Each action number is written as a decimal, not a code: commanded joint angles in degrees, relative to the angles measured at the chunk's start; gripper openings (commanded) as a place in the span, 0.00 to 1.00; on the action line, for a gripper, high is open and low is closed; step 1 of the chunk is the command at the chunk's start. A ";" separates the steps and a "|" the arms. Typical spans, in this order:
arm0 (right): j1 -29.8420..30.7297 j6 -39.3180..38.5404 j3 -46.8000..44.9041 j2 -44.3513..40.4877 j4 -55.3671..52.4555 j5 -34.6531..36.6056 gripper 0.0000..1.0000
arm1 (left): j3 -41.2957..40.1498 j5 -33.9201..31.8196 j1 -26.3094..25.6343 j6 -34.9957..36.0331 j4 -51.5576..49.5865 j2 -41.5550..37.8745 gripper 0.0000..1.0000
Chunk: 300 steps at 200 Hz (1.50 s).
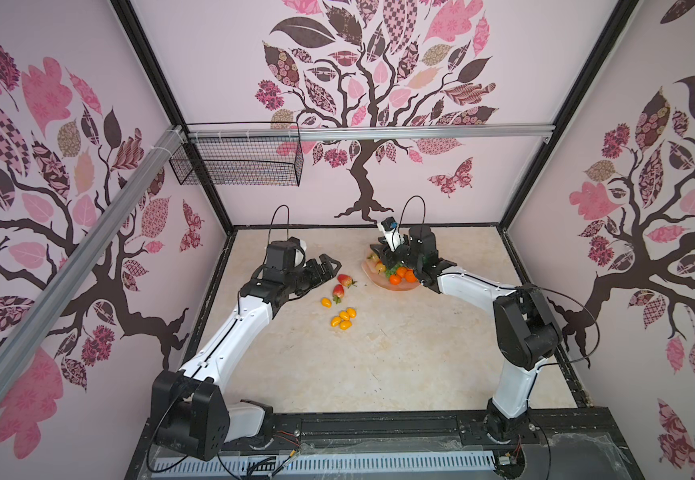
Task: Arrange fruit in a fruit bowl
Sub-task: Place the fruit in the fruit bowl, then pick up the fruit from the center of the table.
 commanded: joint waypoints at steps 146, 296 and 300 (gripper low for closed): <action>16.22 47.95 5.43 3.15 -30.59 12.65 0.47 | -20.73 8.36 12.18 -4.79 2.64 -11.90 0.98; 19.84 50.26 21.85 21.01 -38.39 10.39 0.45 | -22.66 18.73 23.59 -5.57 6.33 -10.00 0.98; 19.90 50.26 22.17 21.37 -38.51 10.28 0.44 | -22.66 18.67 23.63 -5.56 6.31 -10.16 0.98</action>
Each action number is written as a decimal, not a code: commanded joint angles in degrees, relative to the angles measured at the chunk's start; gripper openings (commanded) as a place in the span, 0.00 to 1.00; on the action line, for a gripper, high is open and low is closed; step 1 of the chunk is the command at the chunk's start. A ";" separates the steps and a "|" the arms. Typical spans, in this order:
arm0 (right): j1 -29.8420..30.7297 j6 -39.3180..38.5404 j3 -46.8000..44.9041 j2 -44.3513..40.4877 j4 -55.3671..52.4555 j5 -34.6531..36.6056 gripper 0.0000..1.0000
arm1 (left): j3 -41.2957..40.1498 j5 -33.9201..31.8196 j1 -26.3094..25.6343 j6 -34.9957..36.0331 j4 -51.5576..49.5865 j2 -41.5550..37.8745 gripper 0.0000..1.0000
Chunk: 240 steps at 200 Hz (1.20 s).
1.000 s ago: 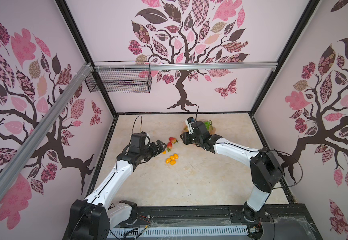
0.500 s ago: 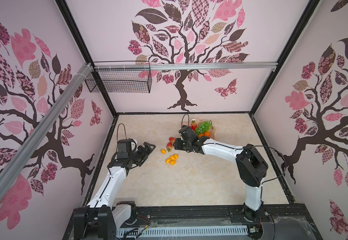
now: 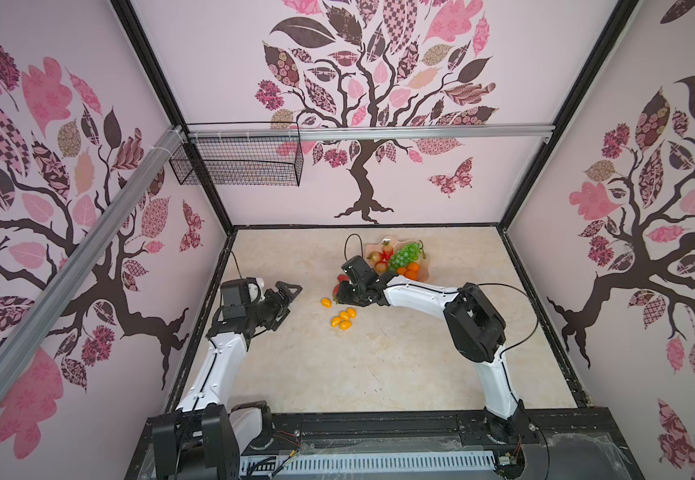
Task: Arrange fruit in a fruit bowl
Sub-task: Pick up the fruit from the center of the table.
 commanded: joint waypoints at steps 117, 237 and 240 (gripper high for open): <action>0.87 -1.58 11.14 10.54 -8.28 0.22 0.39 | -0.27 0.92 0.17 2.57 -1.28 -0.21 0.98; 0.81 -3.53 13.91 14.27 -10.27 2.38 0.33 | -0.88 0.66 0.16 2.57 -1.12 -0.52 0.98; 0.86 -3.56 13.96 14.35 -10.27 2.32 0.32 | -0.97 0.61 0.24 2.53 -1.11 -0.49 0.98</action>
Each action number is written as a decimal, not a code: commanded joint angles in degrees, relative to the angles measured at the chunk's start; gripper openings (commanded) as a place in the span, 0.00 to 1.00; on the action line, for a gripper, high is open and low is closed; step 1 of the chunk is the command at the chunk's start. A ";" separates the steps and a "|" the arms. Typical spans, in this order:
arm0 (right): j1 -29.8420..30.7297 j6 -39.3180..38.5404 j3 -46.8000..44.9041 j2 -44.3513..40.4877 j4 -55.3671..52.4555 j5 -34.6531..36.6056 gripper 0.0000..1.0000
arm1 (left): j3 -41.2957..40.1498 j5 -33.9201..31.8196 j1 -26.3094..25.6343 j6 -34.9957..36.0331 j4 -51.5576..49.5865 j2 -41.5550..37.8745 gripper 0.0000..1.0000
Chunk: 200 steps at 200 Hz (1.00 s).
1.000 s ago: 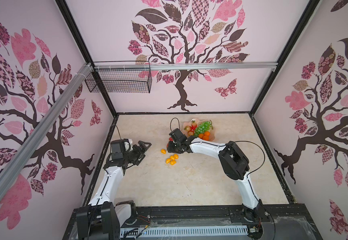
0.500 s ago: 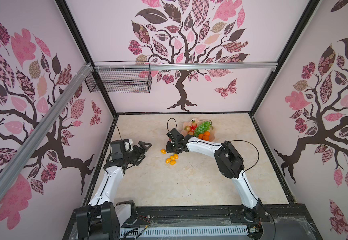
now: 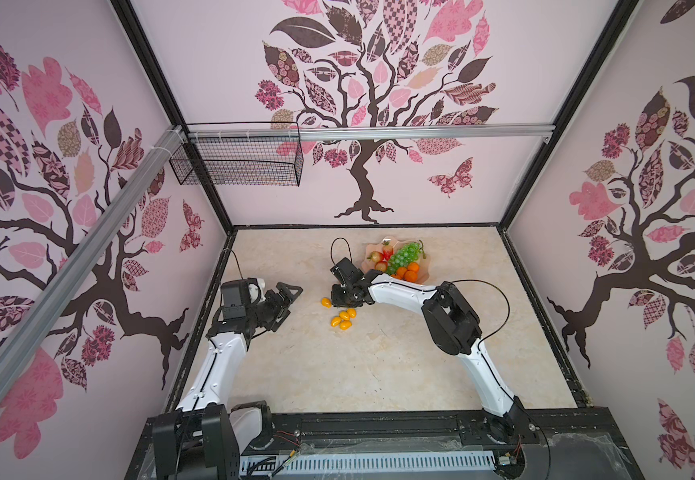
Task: Arrange fruit in a fruit bowl
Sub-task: Pick up the fruit from the center of the table.
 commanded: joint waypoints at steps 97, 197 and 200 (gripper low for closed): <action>0.23 -1.47 0.73 3.56 -2.21 1.66 0.15 | -0.64 0.33 0.21 1.19 -0.09 -0.03 0.98; 0.21 -7.58 1.32 1.27 -2.09 2.25 0.00 | 0.20 0.52 -0.39 1.50 0.34 1.09 0.98; 0.19 -8.16 1.26 1.00 -1.89 2.18 0.00 | 0.37 0.46 -0.50 1.52 0.29 1.07 0.98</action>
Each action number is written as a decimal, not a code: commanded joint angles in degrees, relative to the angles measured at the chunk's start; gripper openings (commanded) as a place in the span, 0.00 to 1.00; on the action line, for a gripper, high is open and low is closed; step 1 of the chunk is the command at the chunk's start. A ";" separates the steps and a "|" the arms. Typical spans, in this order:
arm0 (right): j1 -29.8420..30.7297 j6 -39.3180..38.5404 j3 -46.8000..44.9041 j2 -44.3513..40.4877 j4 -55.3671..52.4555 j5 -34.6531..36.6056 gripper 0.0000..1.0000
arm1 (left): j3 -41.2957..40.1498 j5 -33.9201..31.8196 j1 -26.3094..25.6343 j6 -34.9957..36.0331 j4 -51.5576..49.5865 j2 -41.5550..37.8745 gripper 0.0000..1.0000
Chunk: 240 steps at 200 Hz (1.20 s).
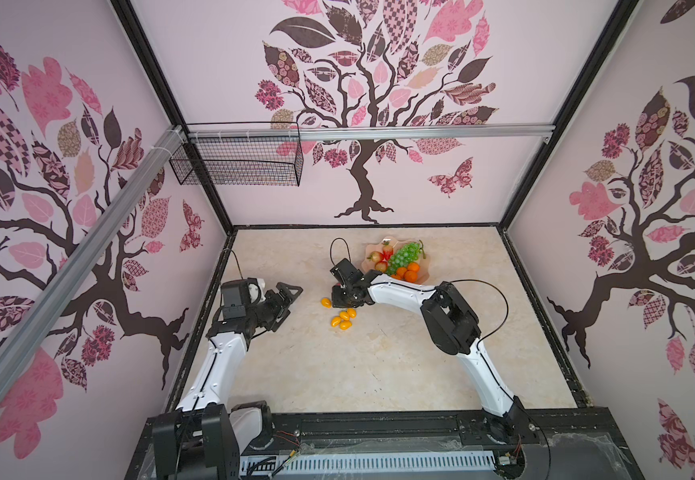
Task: Arrange fruit in a fruit bowl
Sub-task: Pick up the fruit from the center of the table.
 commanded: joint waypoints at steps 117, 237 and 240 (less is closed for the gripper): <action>-5.61 -19.98 -14.11 -20.68 9.05 -3.05 0.00 | 6.87 -6.15 -10.86 0.95 2.78 4.59 0.98; -16.69 -22.07 -8.83 -20.30 3.05 1.94 0.00 | 21.86 -13.47 -24.26 0.97 5.18 18.96 0.98; -16.93 -21.86 -8.65 -20.07 2.88 1.95 0.00 | 22.14 -13.54 -24.51 0.97 5.26 19.31 0.98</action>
